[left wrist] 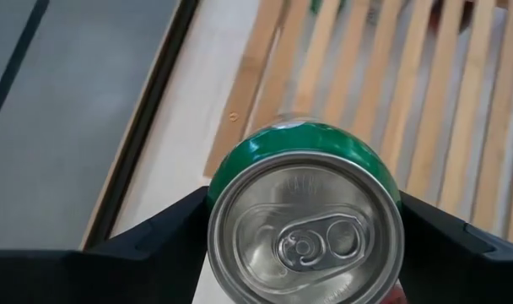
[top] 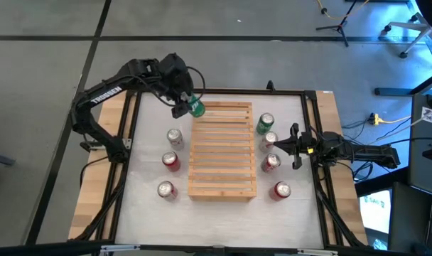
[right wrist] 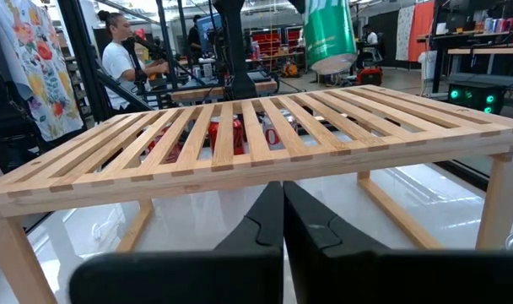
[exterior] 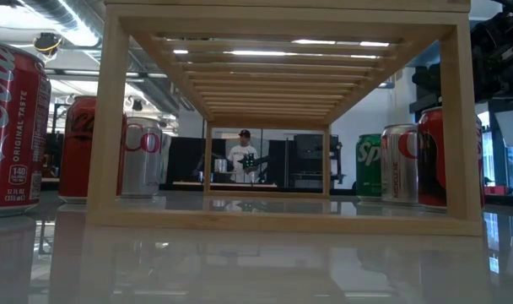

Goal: Place canned beverage on shelf
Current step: Put the left green soda can on the shelf

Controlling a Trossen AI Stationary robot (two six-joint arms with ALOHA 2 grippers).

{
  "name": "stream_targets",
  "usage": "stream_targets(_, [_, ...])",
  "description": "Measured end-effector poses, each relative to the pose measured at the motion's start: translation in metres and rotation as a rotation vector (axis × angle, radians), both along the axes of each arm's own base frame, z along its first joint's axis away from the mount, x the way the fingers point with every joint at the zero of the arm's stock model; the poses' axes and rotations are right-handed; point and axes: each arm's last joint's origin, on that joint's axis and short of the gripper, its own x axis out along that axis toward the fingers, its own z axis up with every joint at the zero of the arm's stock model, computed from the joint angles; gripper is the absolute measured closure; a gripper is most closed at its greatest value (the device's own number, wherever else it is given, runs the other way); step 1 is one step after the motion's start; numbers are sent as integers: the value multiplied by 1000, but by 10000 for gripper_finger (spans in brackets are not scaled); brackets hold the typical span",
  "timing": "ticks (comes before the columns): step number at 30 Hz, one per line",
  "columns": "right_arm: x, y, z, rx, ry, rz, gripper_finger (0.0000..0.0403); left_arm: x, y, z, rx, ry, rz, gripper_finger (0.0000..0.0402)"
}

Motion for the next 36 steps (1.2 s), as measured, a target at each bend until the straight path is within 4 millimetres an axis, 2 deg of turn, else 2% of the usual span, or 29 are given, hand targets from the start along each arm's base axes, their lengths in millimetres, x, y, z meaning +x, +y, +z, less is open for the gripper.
stream_targets(10, [0, 0, 0, 0, 0, 0, 403, -8, 5, -3, -12, 61, 8, 115])
stream_targets(28, [0, 0, 0, 0, 0, 0, 403, -48, 31, -10, -13, 278, 82, 115])
stream_targets(31, [0, 0, 0, 0, 0, 0, 403, -48, 36, -20, -20, 306, 72, 115])
stream_targets(36, [0, 0, 0, 0, 0, 0, 403, -48, 45, -56, -71, 374, 67, 115])
